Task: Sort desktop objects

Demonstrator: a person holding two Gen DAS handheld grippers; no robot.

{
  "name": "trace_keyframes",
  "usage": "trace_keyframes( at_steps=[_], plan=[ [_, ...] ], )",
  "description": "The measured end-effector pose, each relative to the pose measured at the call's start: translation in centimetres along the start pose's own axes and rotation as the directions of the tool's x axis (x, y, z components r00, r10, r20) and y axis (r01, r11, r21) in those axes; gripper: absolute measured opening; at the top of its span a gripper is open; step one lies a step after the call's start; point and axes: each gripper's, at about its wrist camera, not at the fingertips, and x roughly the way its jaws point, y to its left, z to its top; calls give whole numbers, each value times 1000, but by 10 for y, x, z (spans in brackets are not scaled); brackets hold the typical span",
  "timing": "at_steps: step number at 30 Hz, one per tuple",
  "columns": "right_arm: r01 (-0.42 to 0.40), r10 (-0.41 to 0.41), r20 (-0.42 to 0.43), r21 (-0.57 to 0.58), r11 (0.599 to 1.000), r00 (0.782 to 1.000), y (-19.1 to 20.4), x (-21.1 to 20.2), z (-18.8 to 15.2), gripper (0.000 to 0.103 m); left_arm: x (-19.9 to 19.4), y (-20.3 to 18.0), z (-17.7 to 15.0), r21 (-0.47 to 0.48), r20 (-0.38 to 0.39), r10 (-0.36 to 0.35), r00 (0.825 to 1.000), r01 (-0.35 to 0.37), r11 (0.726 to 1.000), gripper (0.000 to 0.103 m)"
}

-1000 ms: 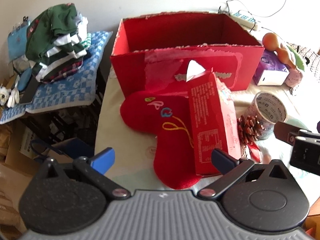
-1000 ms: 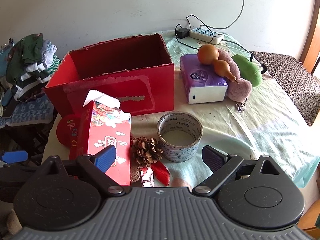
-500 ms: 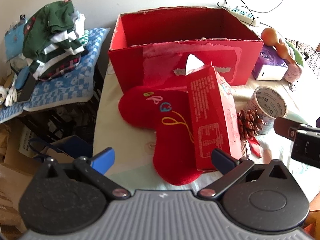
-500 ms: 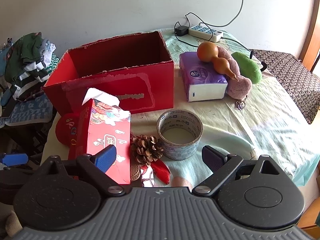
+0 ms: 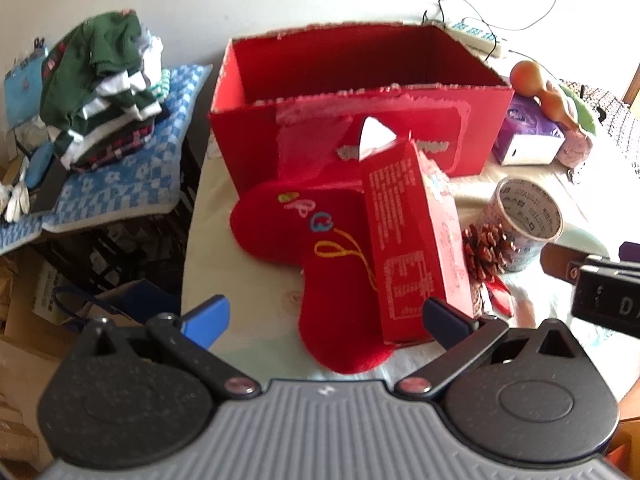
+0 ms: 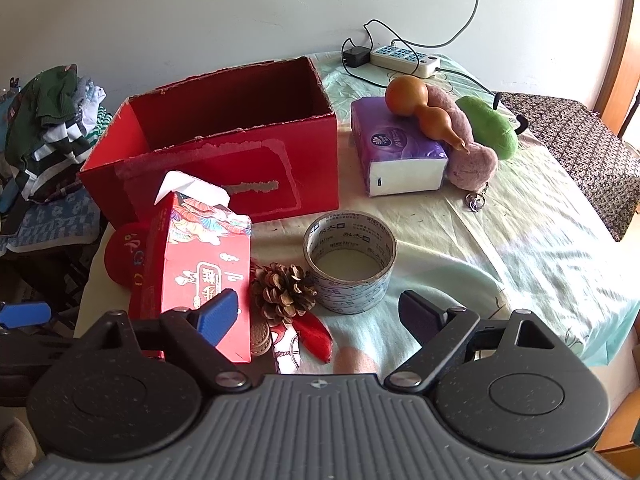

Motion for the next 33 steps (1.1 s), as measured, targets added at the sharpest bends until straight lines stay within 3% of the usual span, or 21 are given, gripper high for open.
trace_keyframes(
  at_steps=[9,15,19,22,25,27,33],
  plan=[
    [-7,7,2,-4,1000,1000,-1,3,3,87,-2,-4,5,22,19,-2,1000,1,1000,102],
    [-5,5,14,25,1000,1000,-10,5,7,87,-9,-2,8,26,66,-50,997,48,999,102],
    [17,-19,25,63,998,1000,-28,12,11,86,-26,-4,13,77,157,-124,980,113,991,102],
    [28,-29,14,76,997,999,-43,22,15,78,-36,-18,14,149,215,-176,960,146,978,98],
    [26,-27,10,81,996,1000,-55,31,22,78,-33,-39,21,207,206,-232,951,189,960,101],
    [26,-27,7,76,997,1000,-61,39,29,78,-25,-53,29,220,184,-221,958,179,959,101],
    [-42,43,-35,35,999,998,-77,65,50,78,5,-84,55,206,121,-277,953,248,947,101]
  ],
)
